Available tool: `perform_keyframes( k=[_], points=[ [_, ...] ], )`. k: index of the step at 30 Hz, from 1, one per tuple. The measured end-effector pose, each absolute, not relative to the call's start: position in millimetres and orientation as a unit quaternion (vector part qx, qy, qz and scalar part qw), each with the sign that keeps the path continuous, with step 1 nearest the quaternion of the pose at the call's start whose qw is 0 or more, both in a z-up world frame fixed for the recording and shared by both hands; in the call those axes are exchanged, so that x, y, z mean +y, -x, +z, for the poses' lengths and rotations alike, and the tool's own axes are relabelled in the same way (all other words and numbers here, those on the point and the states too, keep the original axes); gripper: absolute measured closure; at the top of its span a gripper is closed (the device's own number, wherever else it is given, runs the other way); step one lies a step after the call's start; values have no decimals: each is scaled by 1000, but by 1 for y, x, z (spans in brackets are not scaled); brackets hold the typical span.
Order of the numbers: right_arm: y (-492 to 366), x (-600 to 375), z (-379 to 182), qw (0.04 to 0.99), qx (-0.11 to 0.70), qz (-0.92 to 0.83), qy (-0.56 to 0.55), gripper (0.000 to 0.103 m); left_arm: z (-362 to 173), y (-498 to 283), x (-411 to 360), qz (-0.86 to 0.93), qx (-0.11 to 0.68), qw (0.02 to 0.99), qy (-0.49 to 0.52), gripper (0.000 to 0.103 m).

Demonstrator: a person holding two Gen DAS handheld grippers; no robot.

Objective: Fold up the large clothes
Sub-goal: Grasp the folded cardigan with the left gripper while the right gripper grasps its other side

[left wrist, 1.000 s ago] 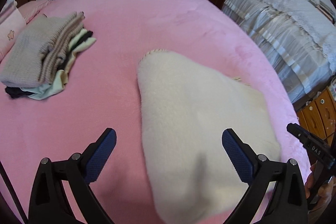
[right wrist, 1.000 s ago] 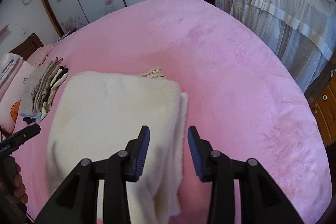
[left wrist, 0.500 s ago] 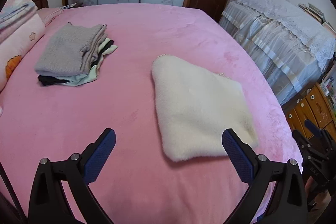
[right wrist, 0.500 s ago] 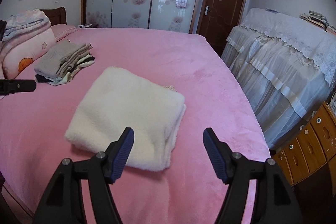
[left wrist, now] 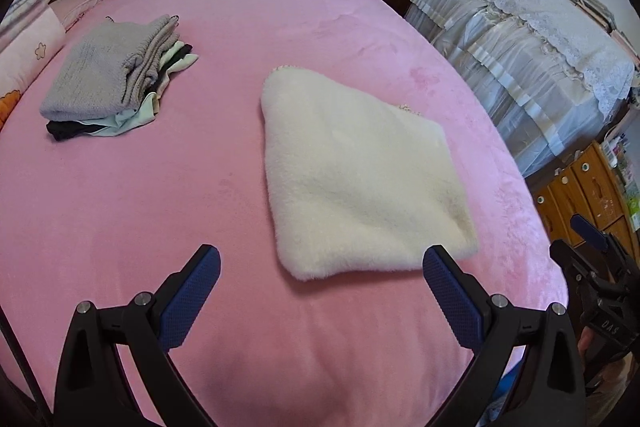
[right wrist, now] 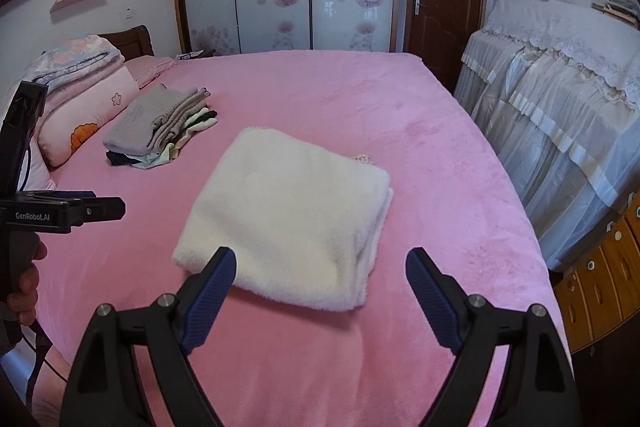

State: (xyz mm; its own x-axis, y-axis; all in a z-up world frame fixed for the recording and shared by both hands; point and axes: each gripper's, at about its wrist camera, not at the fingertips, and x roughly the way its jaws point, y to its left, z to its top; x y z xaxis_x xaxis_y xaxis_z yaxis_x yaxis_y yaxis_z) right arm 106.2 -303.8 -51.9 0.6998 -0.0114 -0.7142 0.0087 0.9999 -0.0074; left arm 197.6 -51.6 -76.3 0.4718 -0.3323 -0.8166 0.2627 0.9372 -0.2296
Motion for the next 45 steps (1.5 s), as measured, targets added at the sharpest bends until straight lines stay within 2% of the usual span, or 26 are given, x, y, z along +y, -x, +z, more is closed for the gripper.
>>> perform_keyframes(
  k=[6, 16, 23, 34, 36, 38, 39, 40, 41, 45],
  points=[
    [-146, -337, -102, 893, 442, 13, -79, 16, -123, -231, -63, -158, 506, 848, 19, 2],
    [-232, -386, -190, 827, 517, 65, -210, 16, -196, -308, -79, -208, 557, 800, 81, 2],
    [-280, -411, -246, 781, 532, 114, -305, 16, -233, -343, -85, -255, 585, 761, 120, 0],
    [-308, -395, -259, 790, 515, 160, -291, 16, -273, -380, -86, -306, 619, 700, 182, 0],
    [-309, -394, -254, 794, 514, 159, -282, 22, -271, -379, -88, -298, 616, 708, 177, 0],
    [-308, -390, -248, 795, 516, 163, -276, 30, -265, -375, -91, -283, 600, 730, 166, 6],
    [-308, -389, -244, 796, 515, 165, -271, 38, -260, -369, -91, -278, 589, 742, 160, 13],
    [-306, -386, -238, 800, 514, 167, -263, 41, -253, -363, -92, -271, 575, 757, 149, 22],
    [-305, -385, -235, 803, 513, 167, -255, 46, -247, -358, -93, -267, 565, 768, 140, 25],
    [-292, -372, -216, 816, 505, 154, -233, 54, -217, -335, -100, -256, 530, 802, 106, 33]
  ],
)
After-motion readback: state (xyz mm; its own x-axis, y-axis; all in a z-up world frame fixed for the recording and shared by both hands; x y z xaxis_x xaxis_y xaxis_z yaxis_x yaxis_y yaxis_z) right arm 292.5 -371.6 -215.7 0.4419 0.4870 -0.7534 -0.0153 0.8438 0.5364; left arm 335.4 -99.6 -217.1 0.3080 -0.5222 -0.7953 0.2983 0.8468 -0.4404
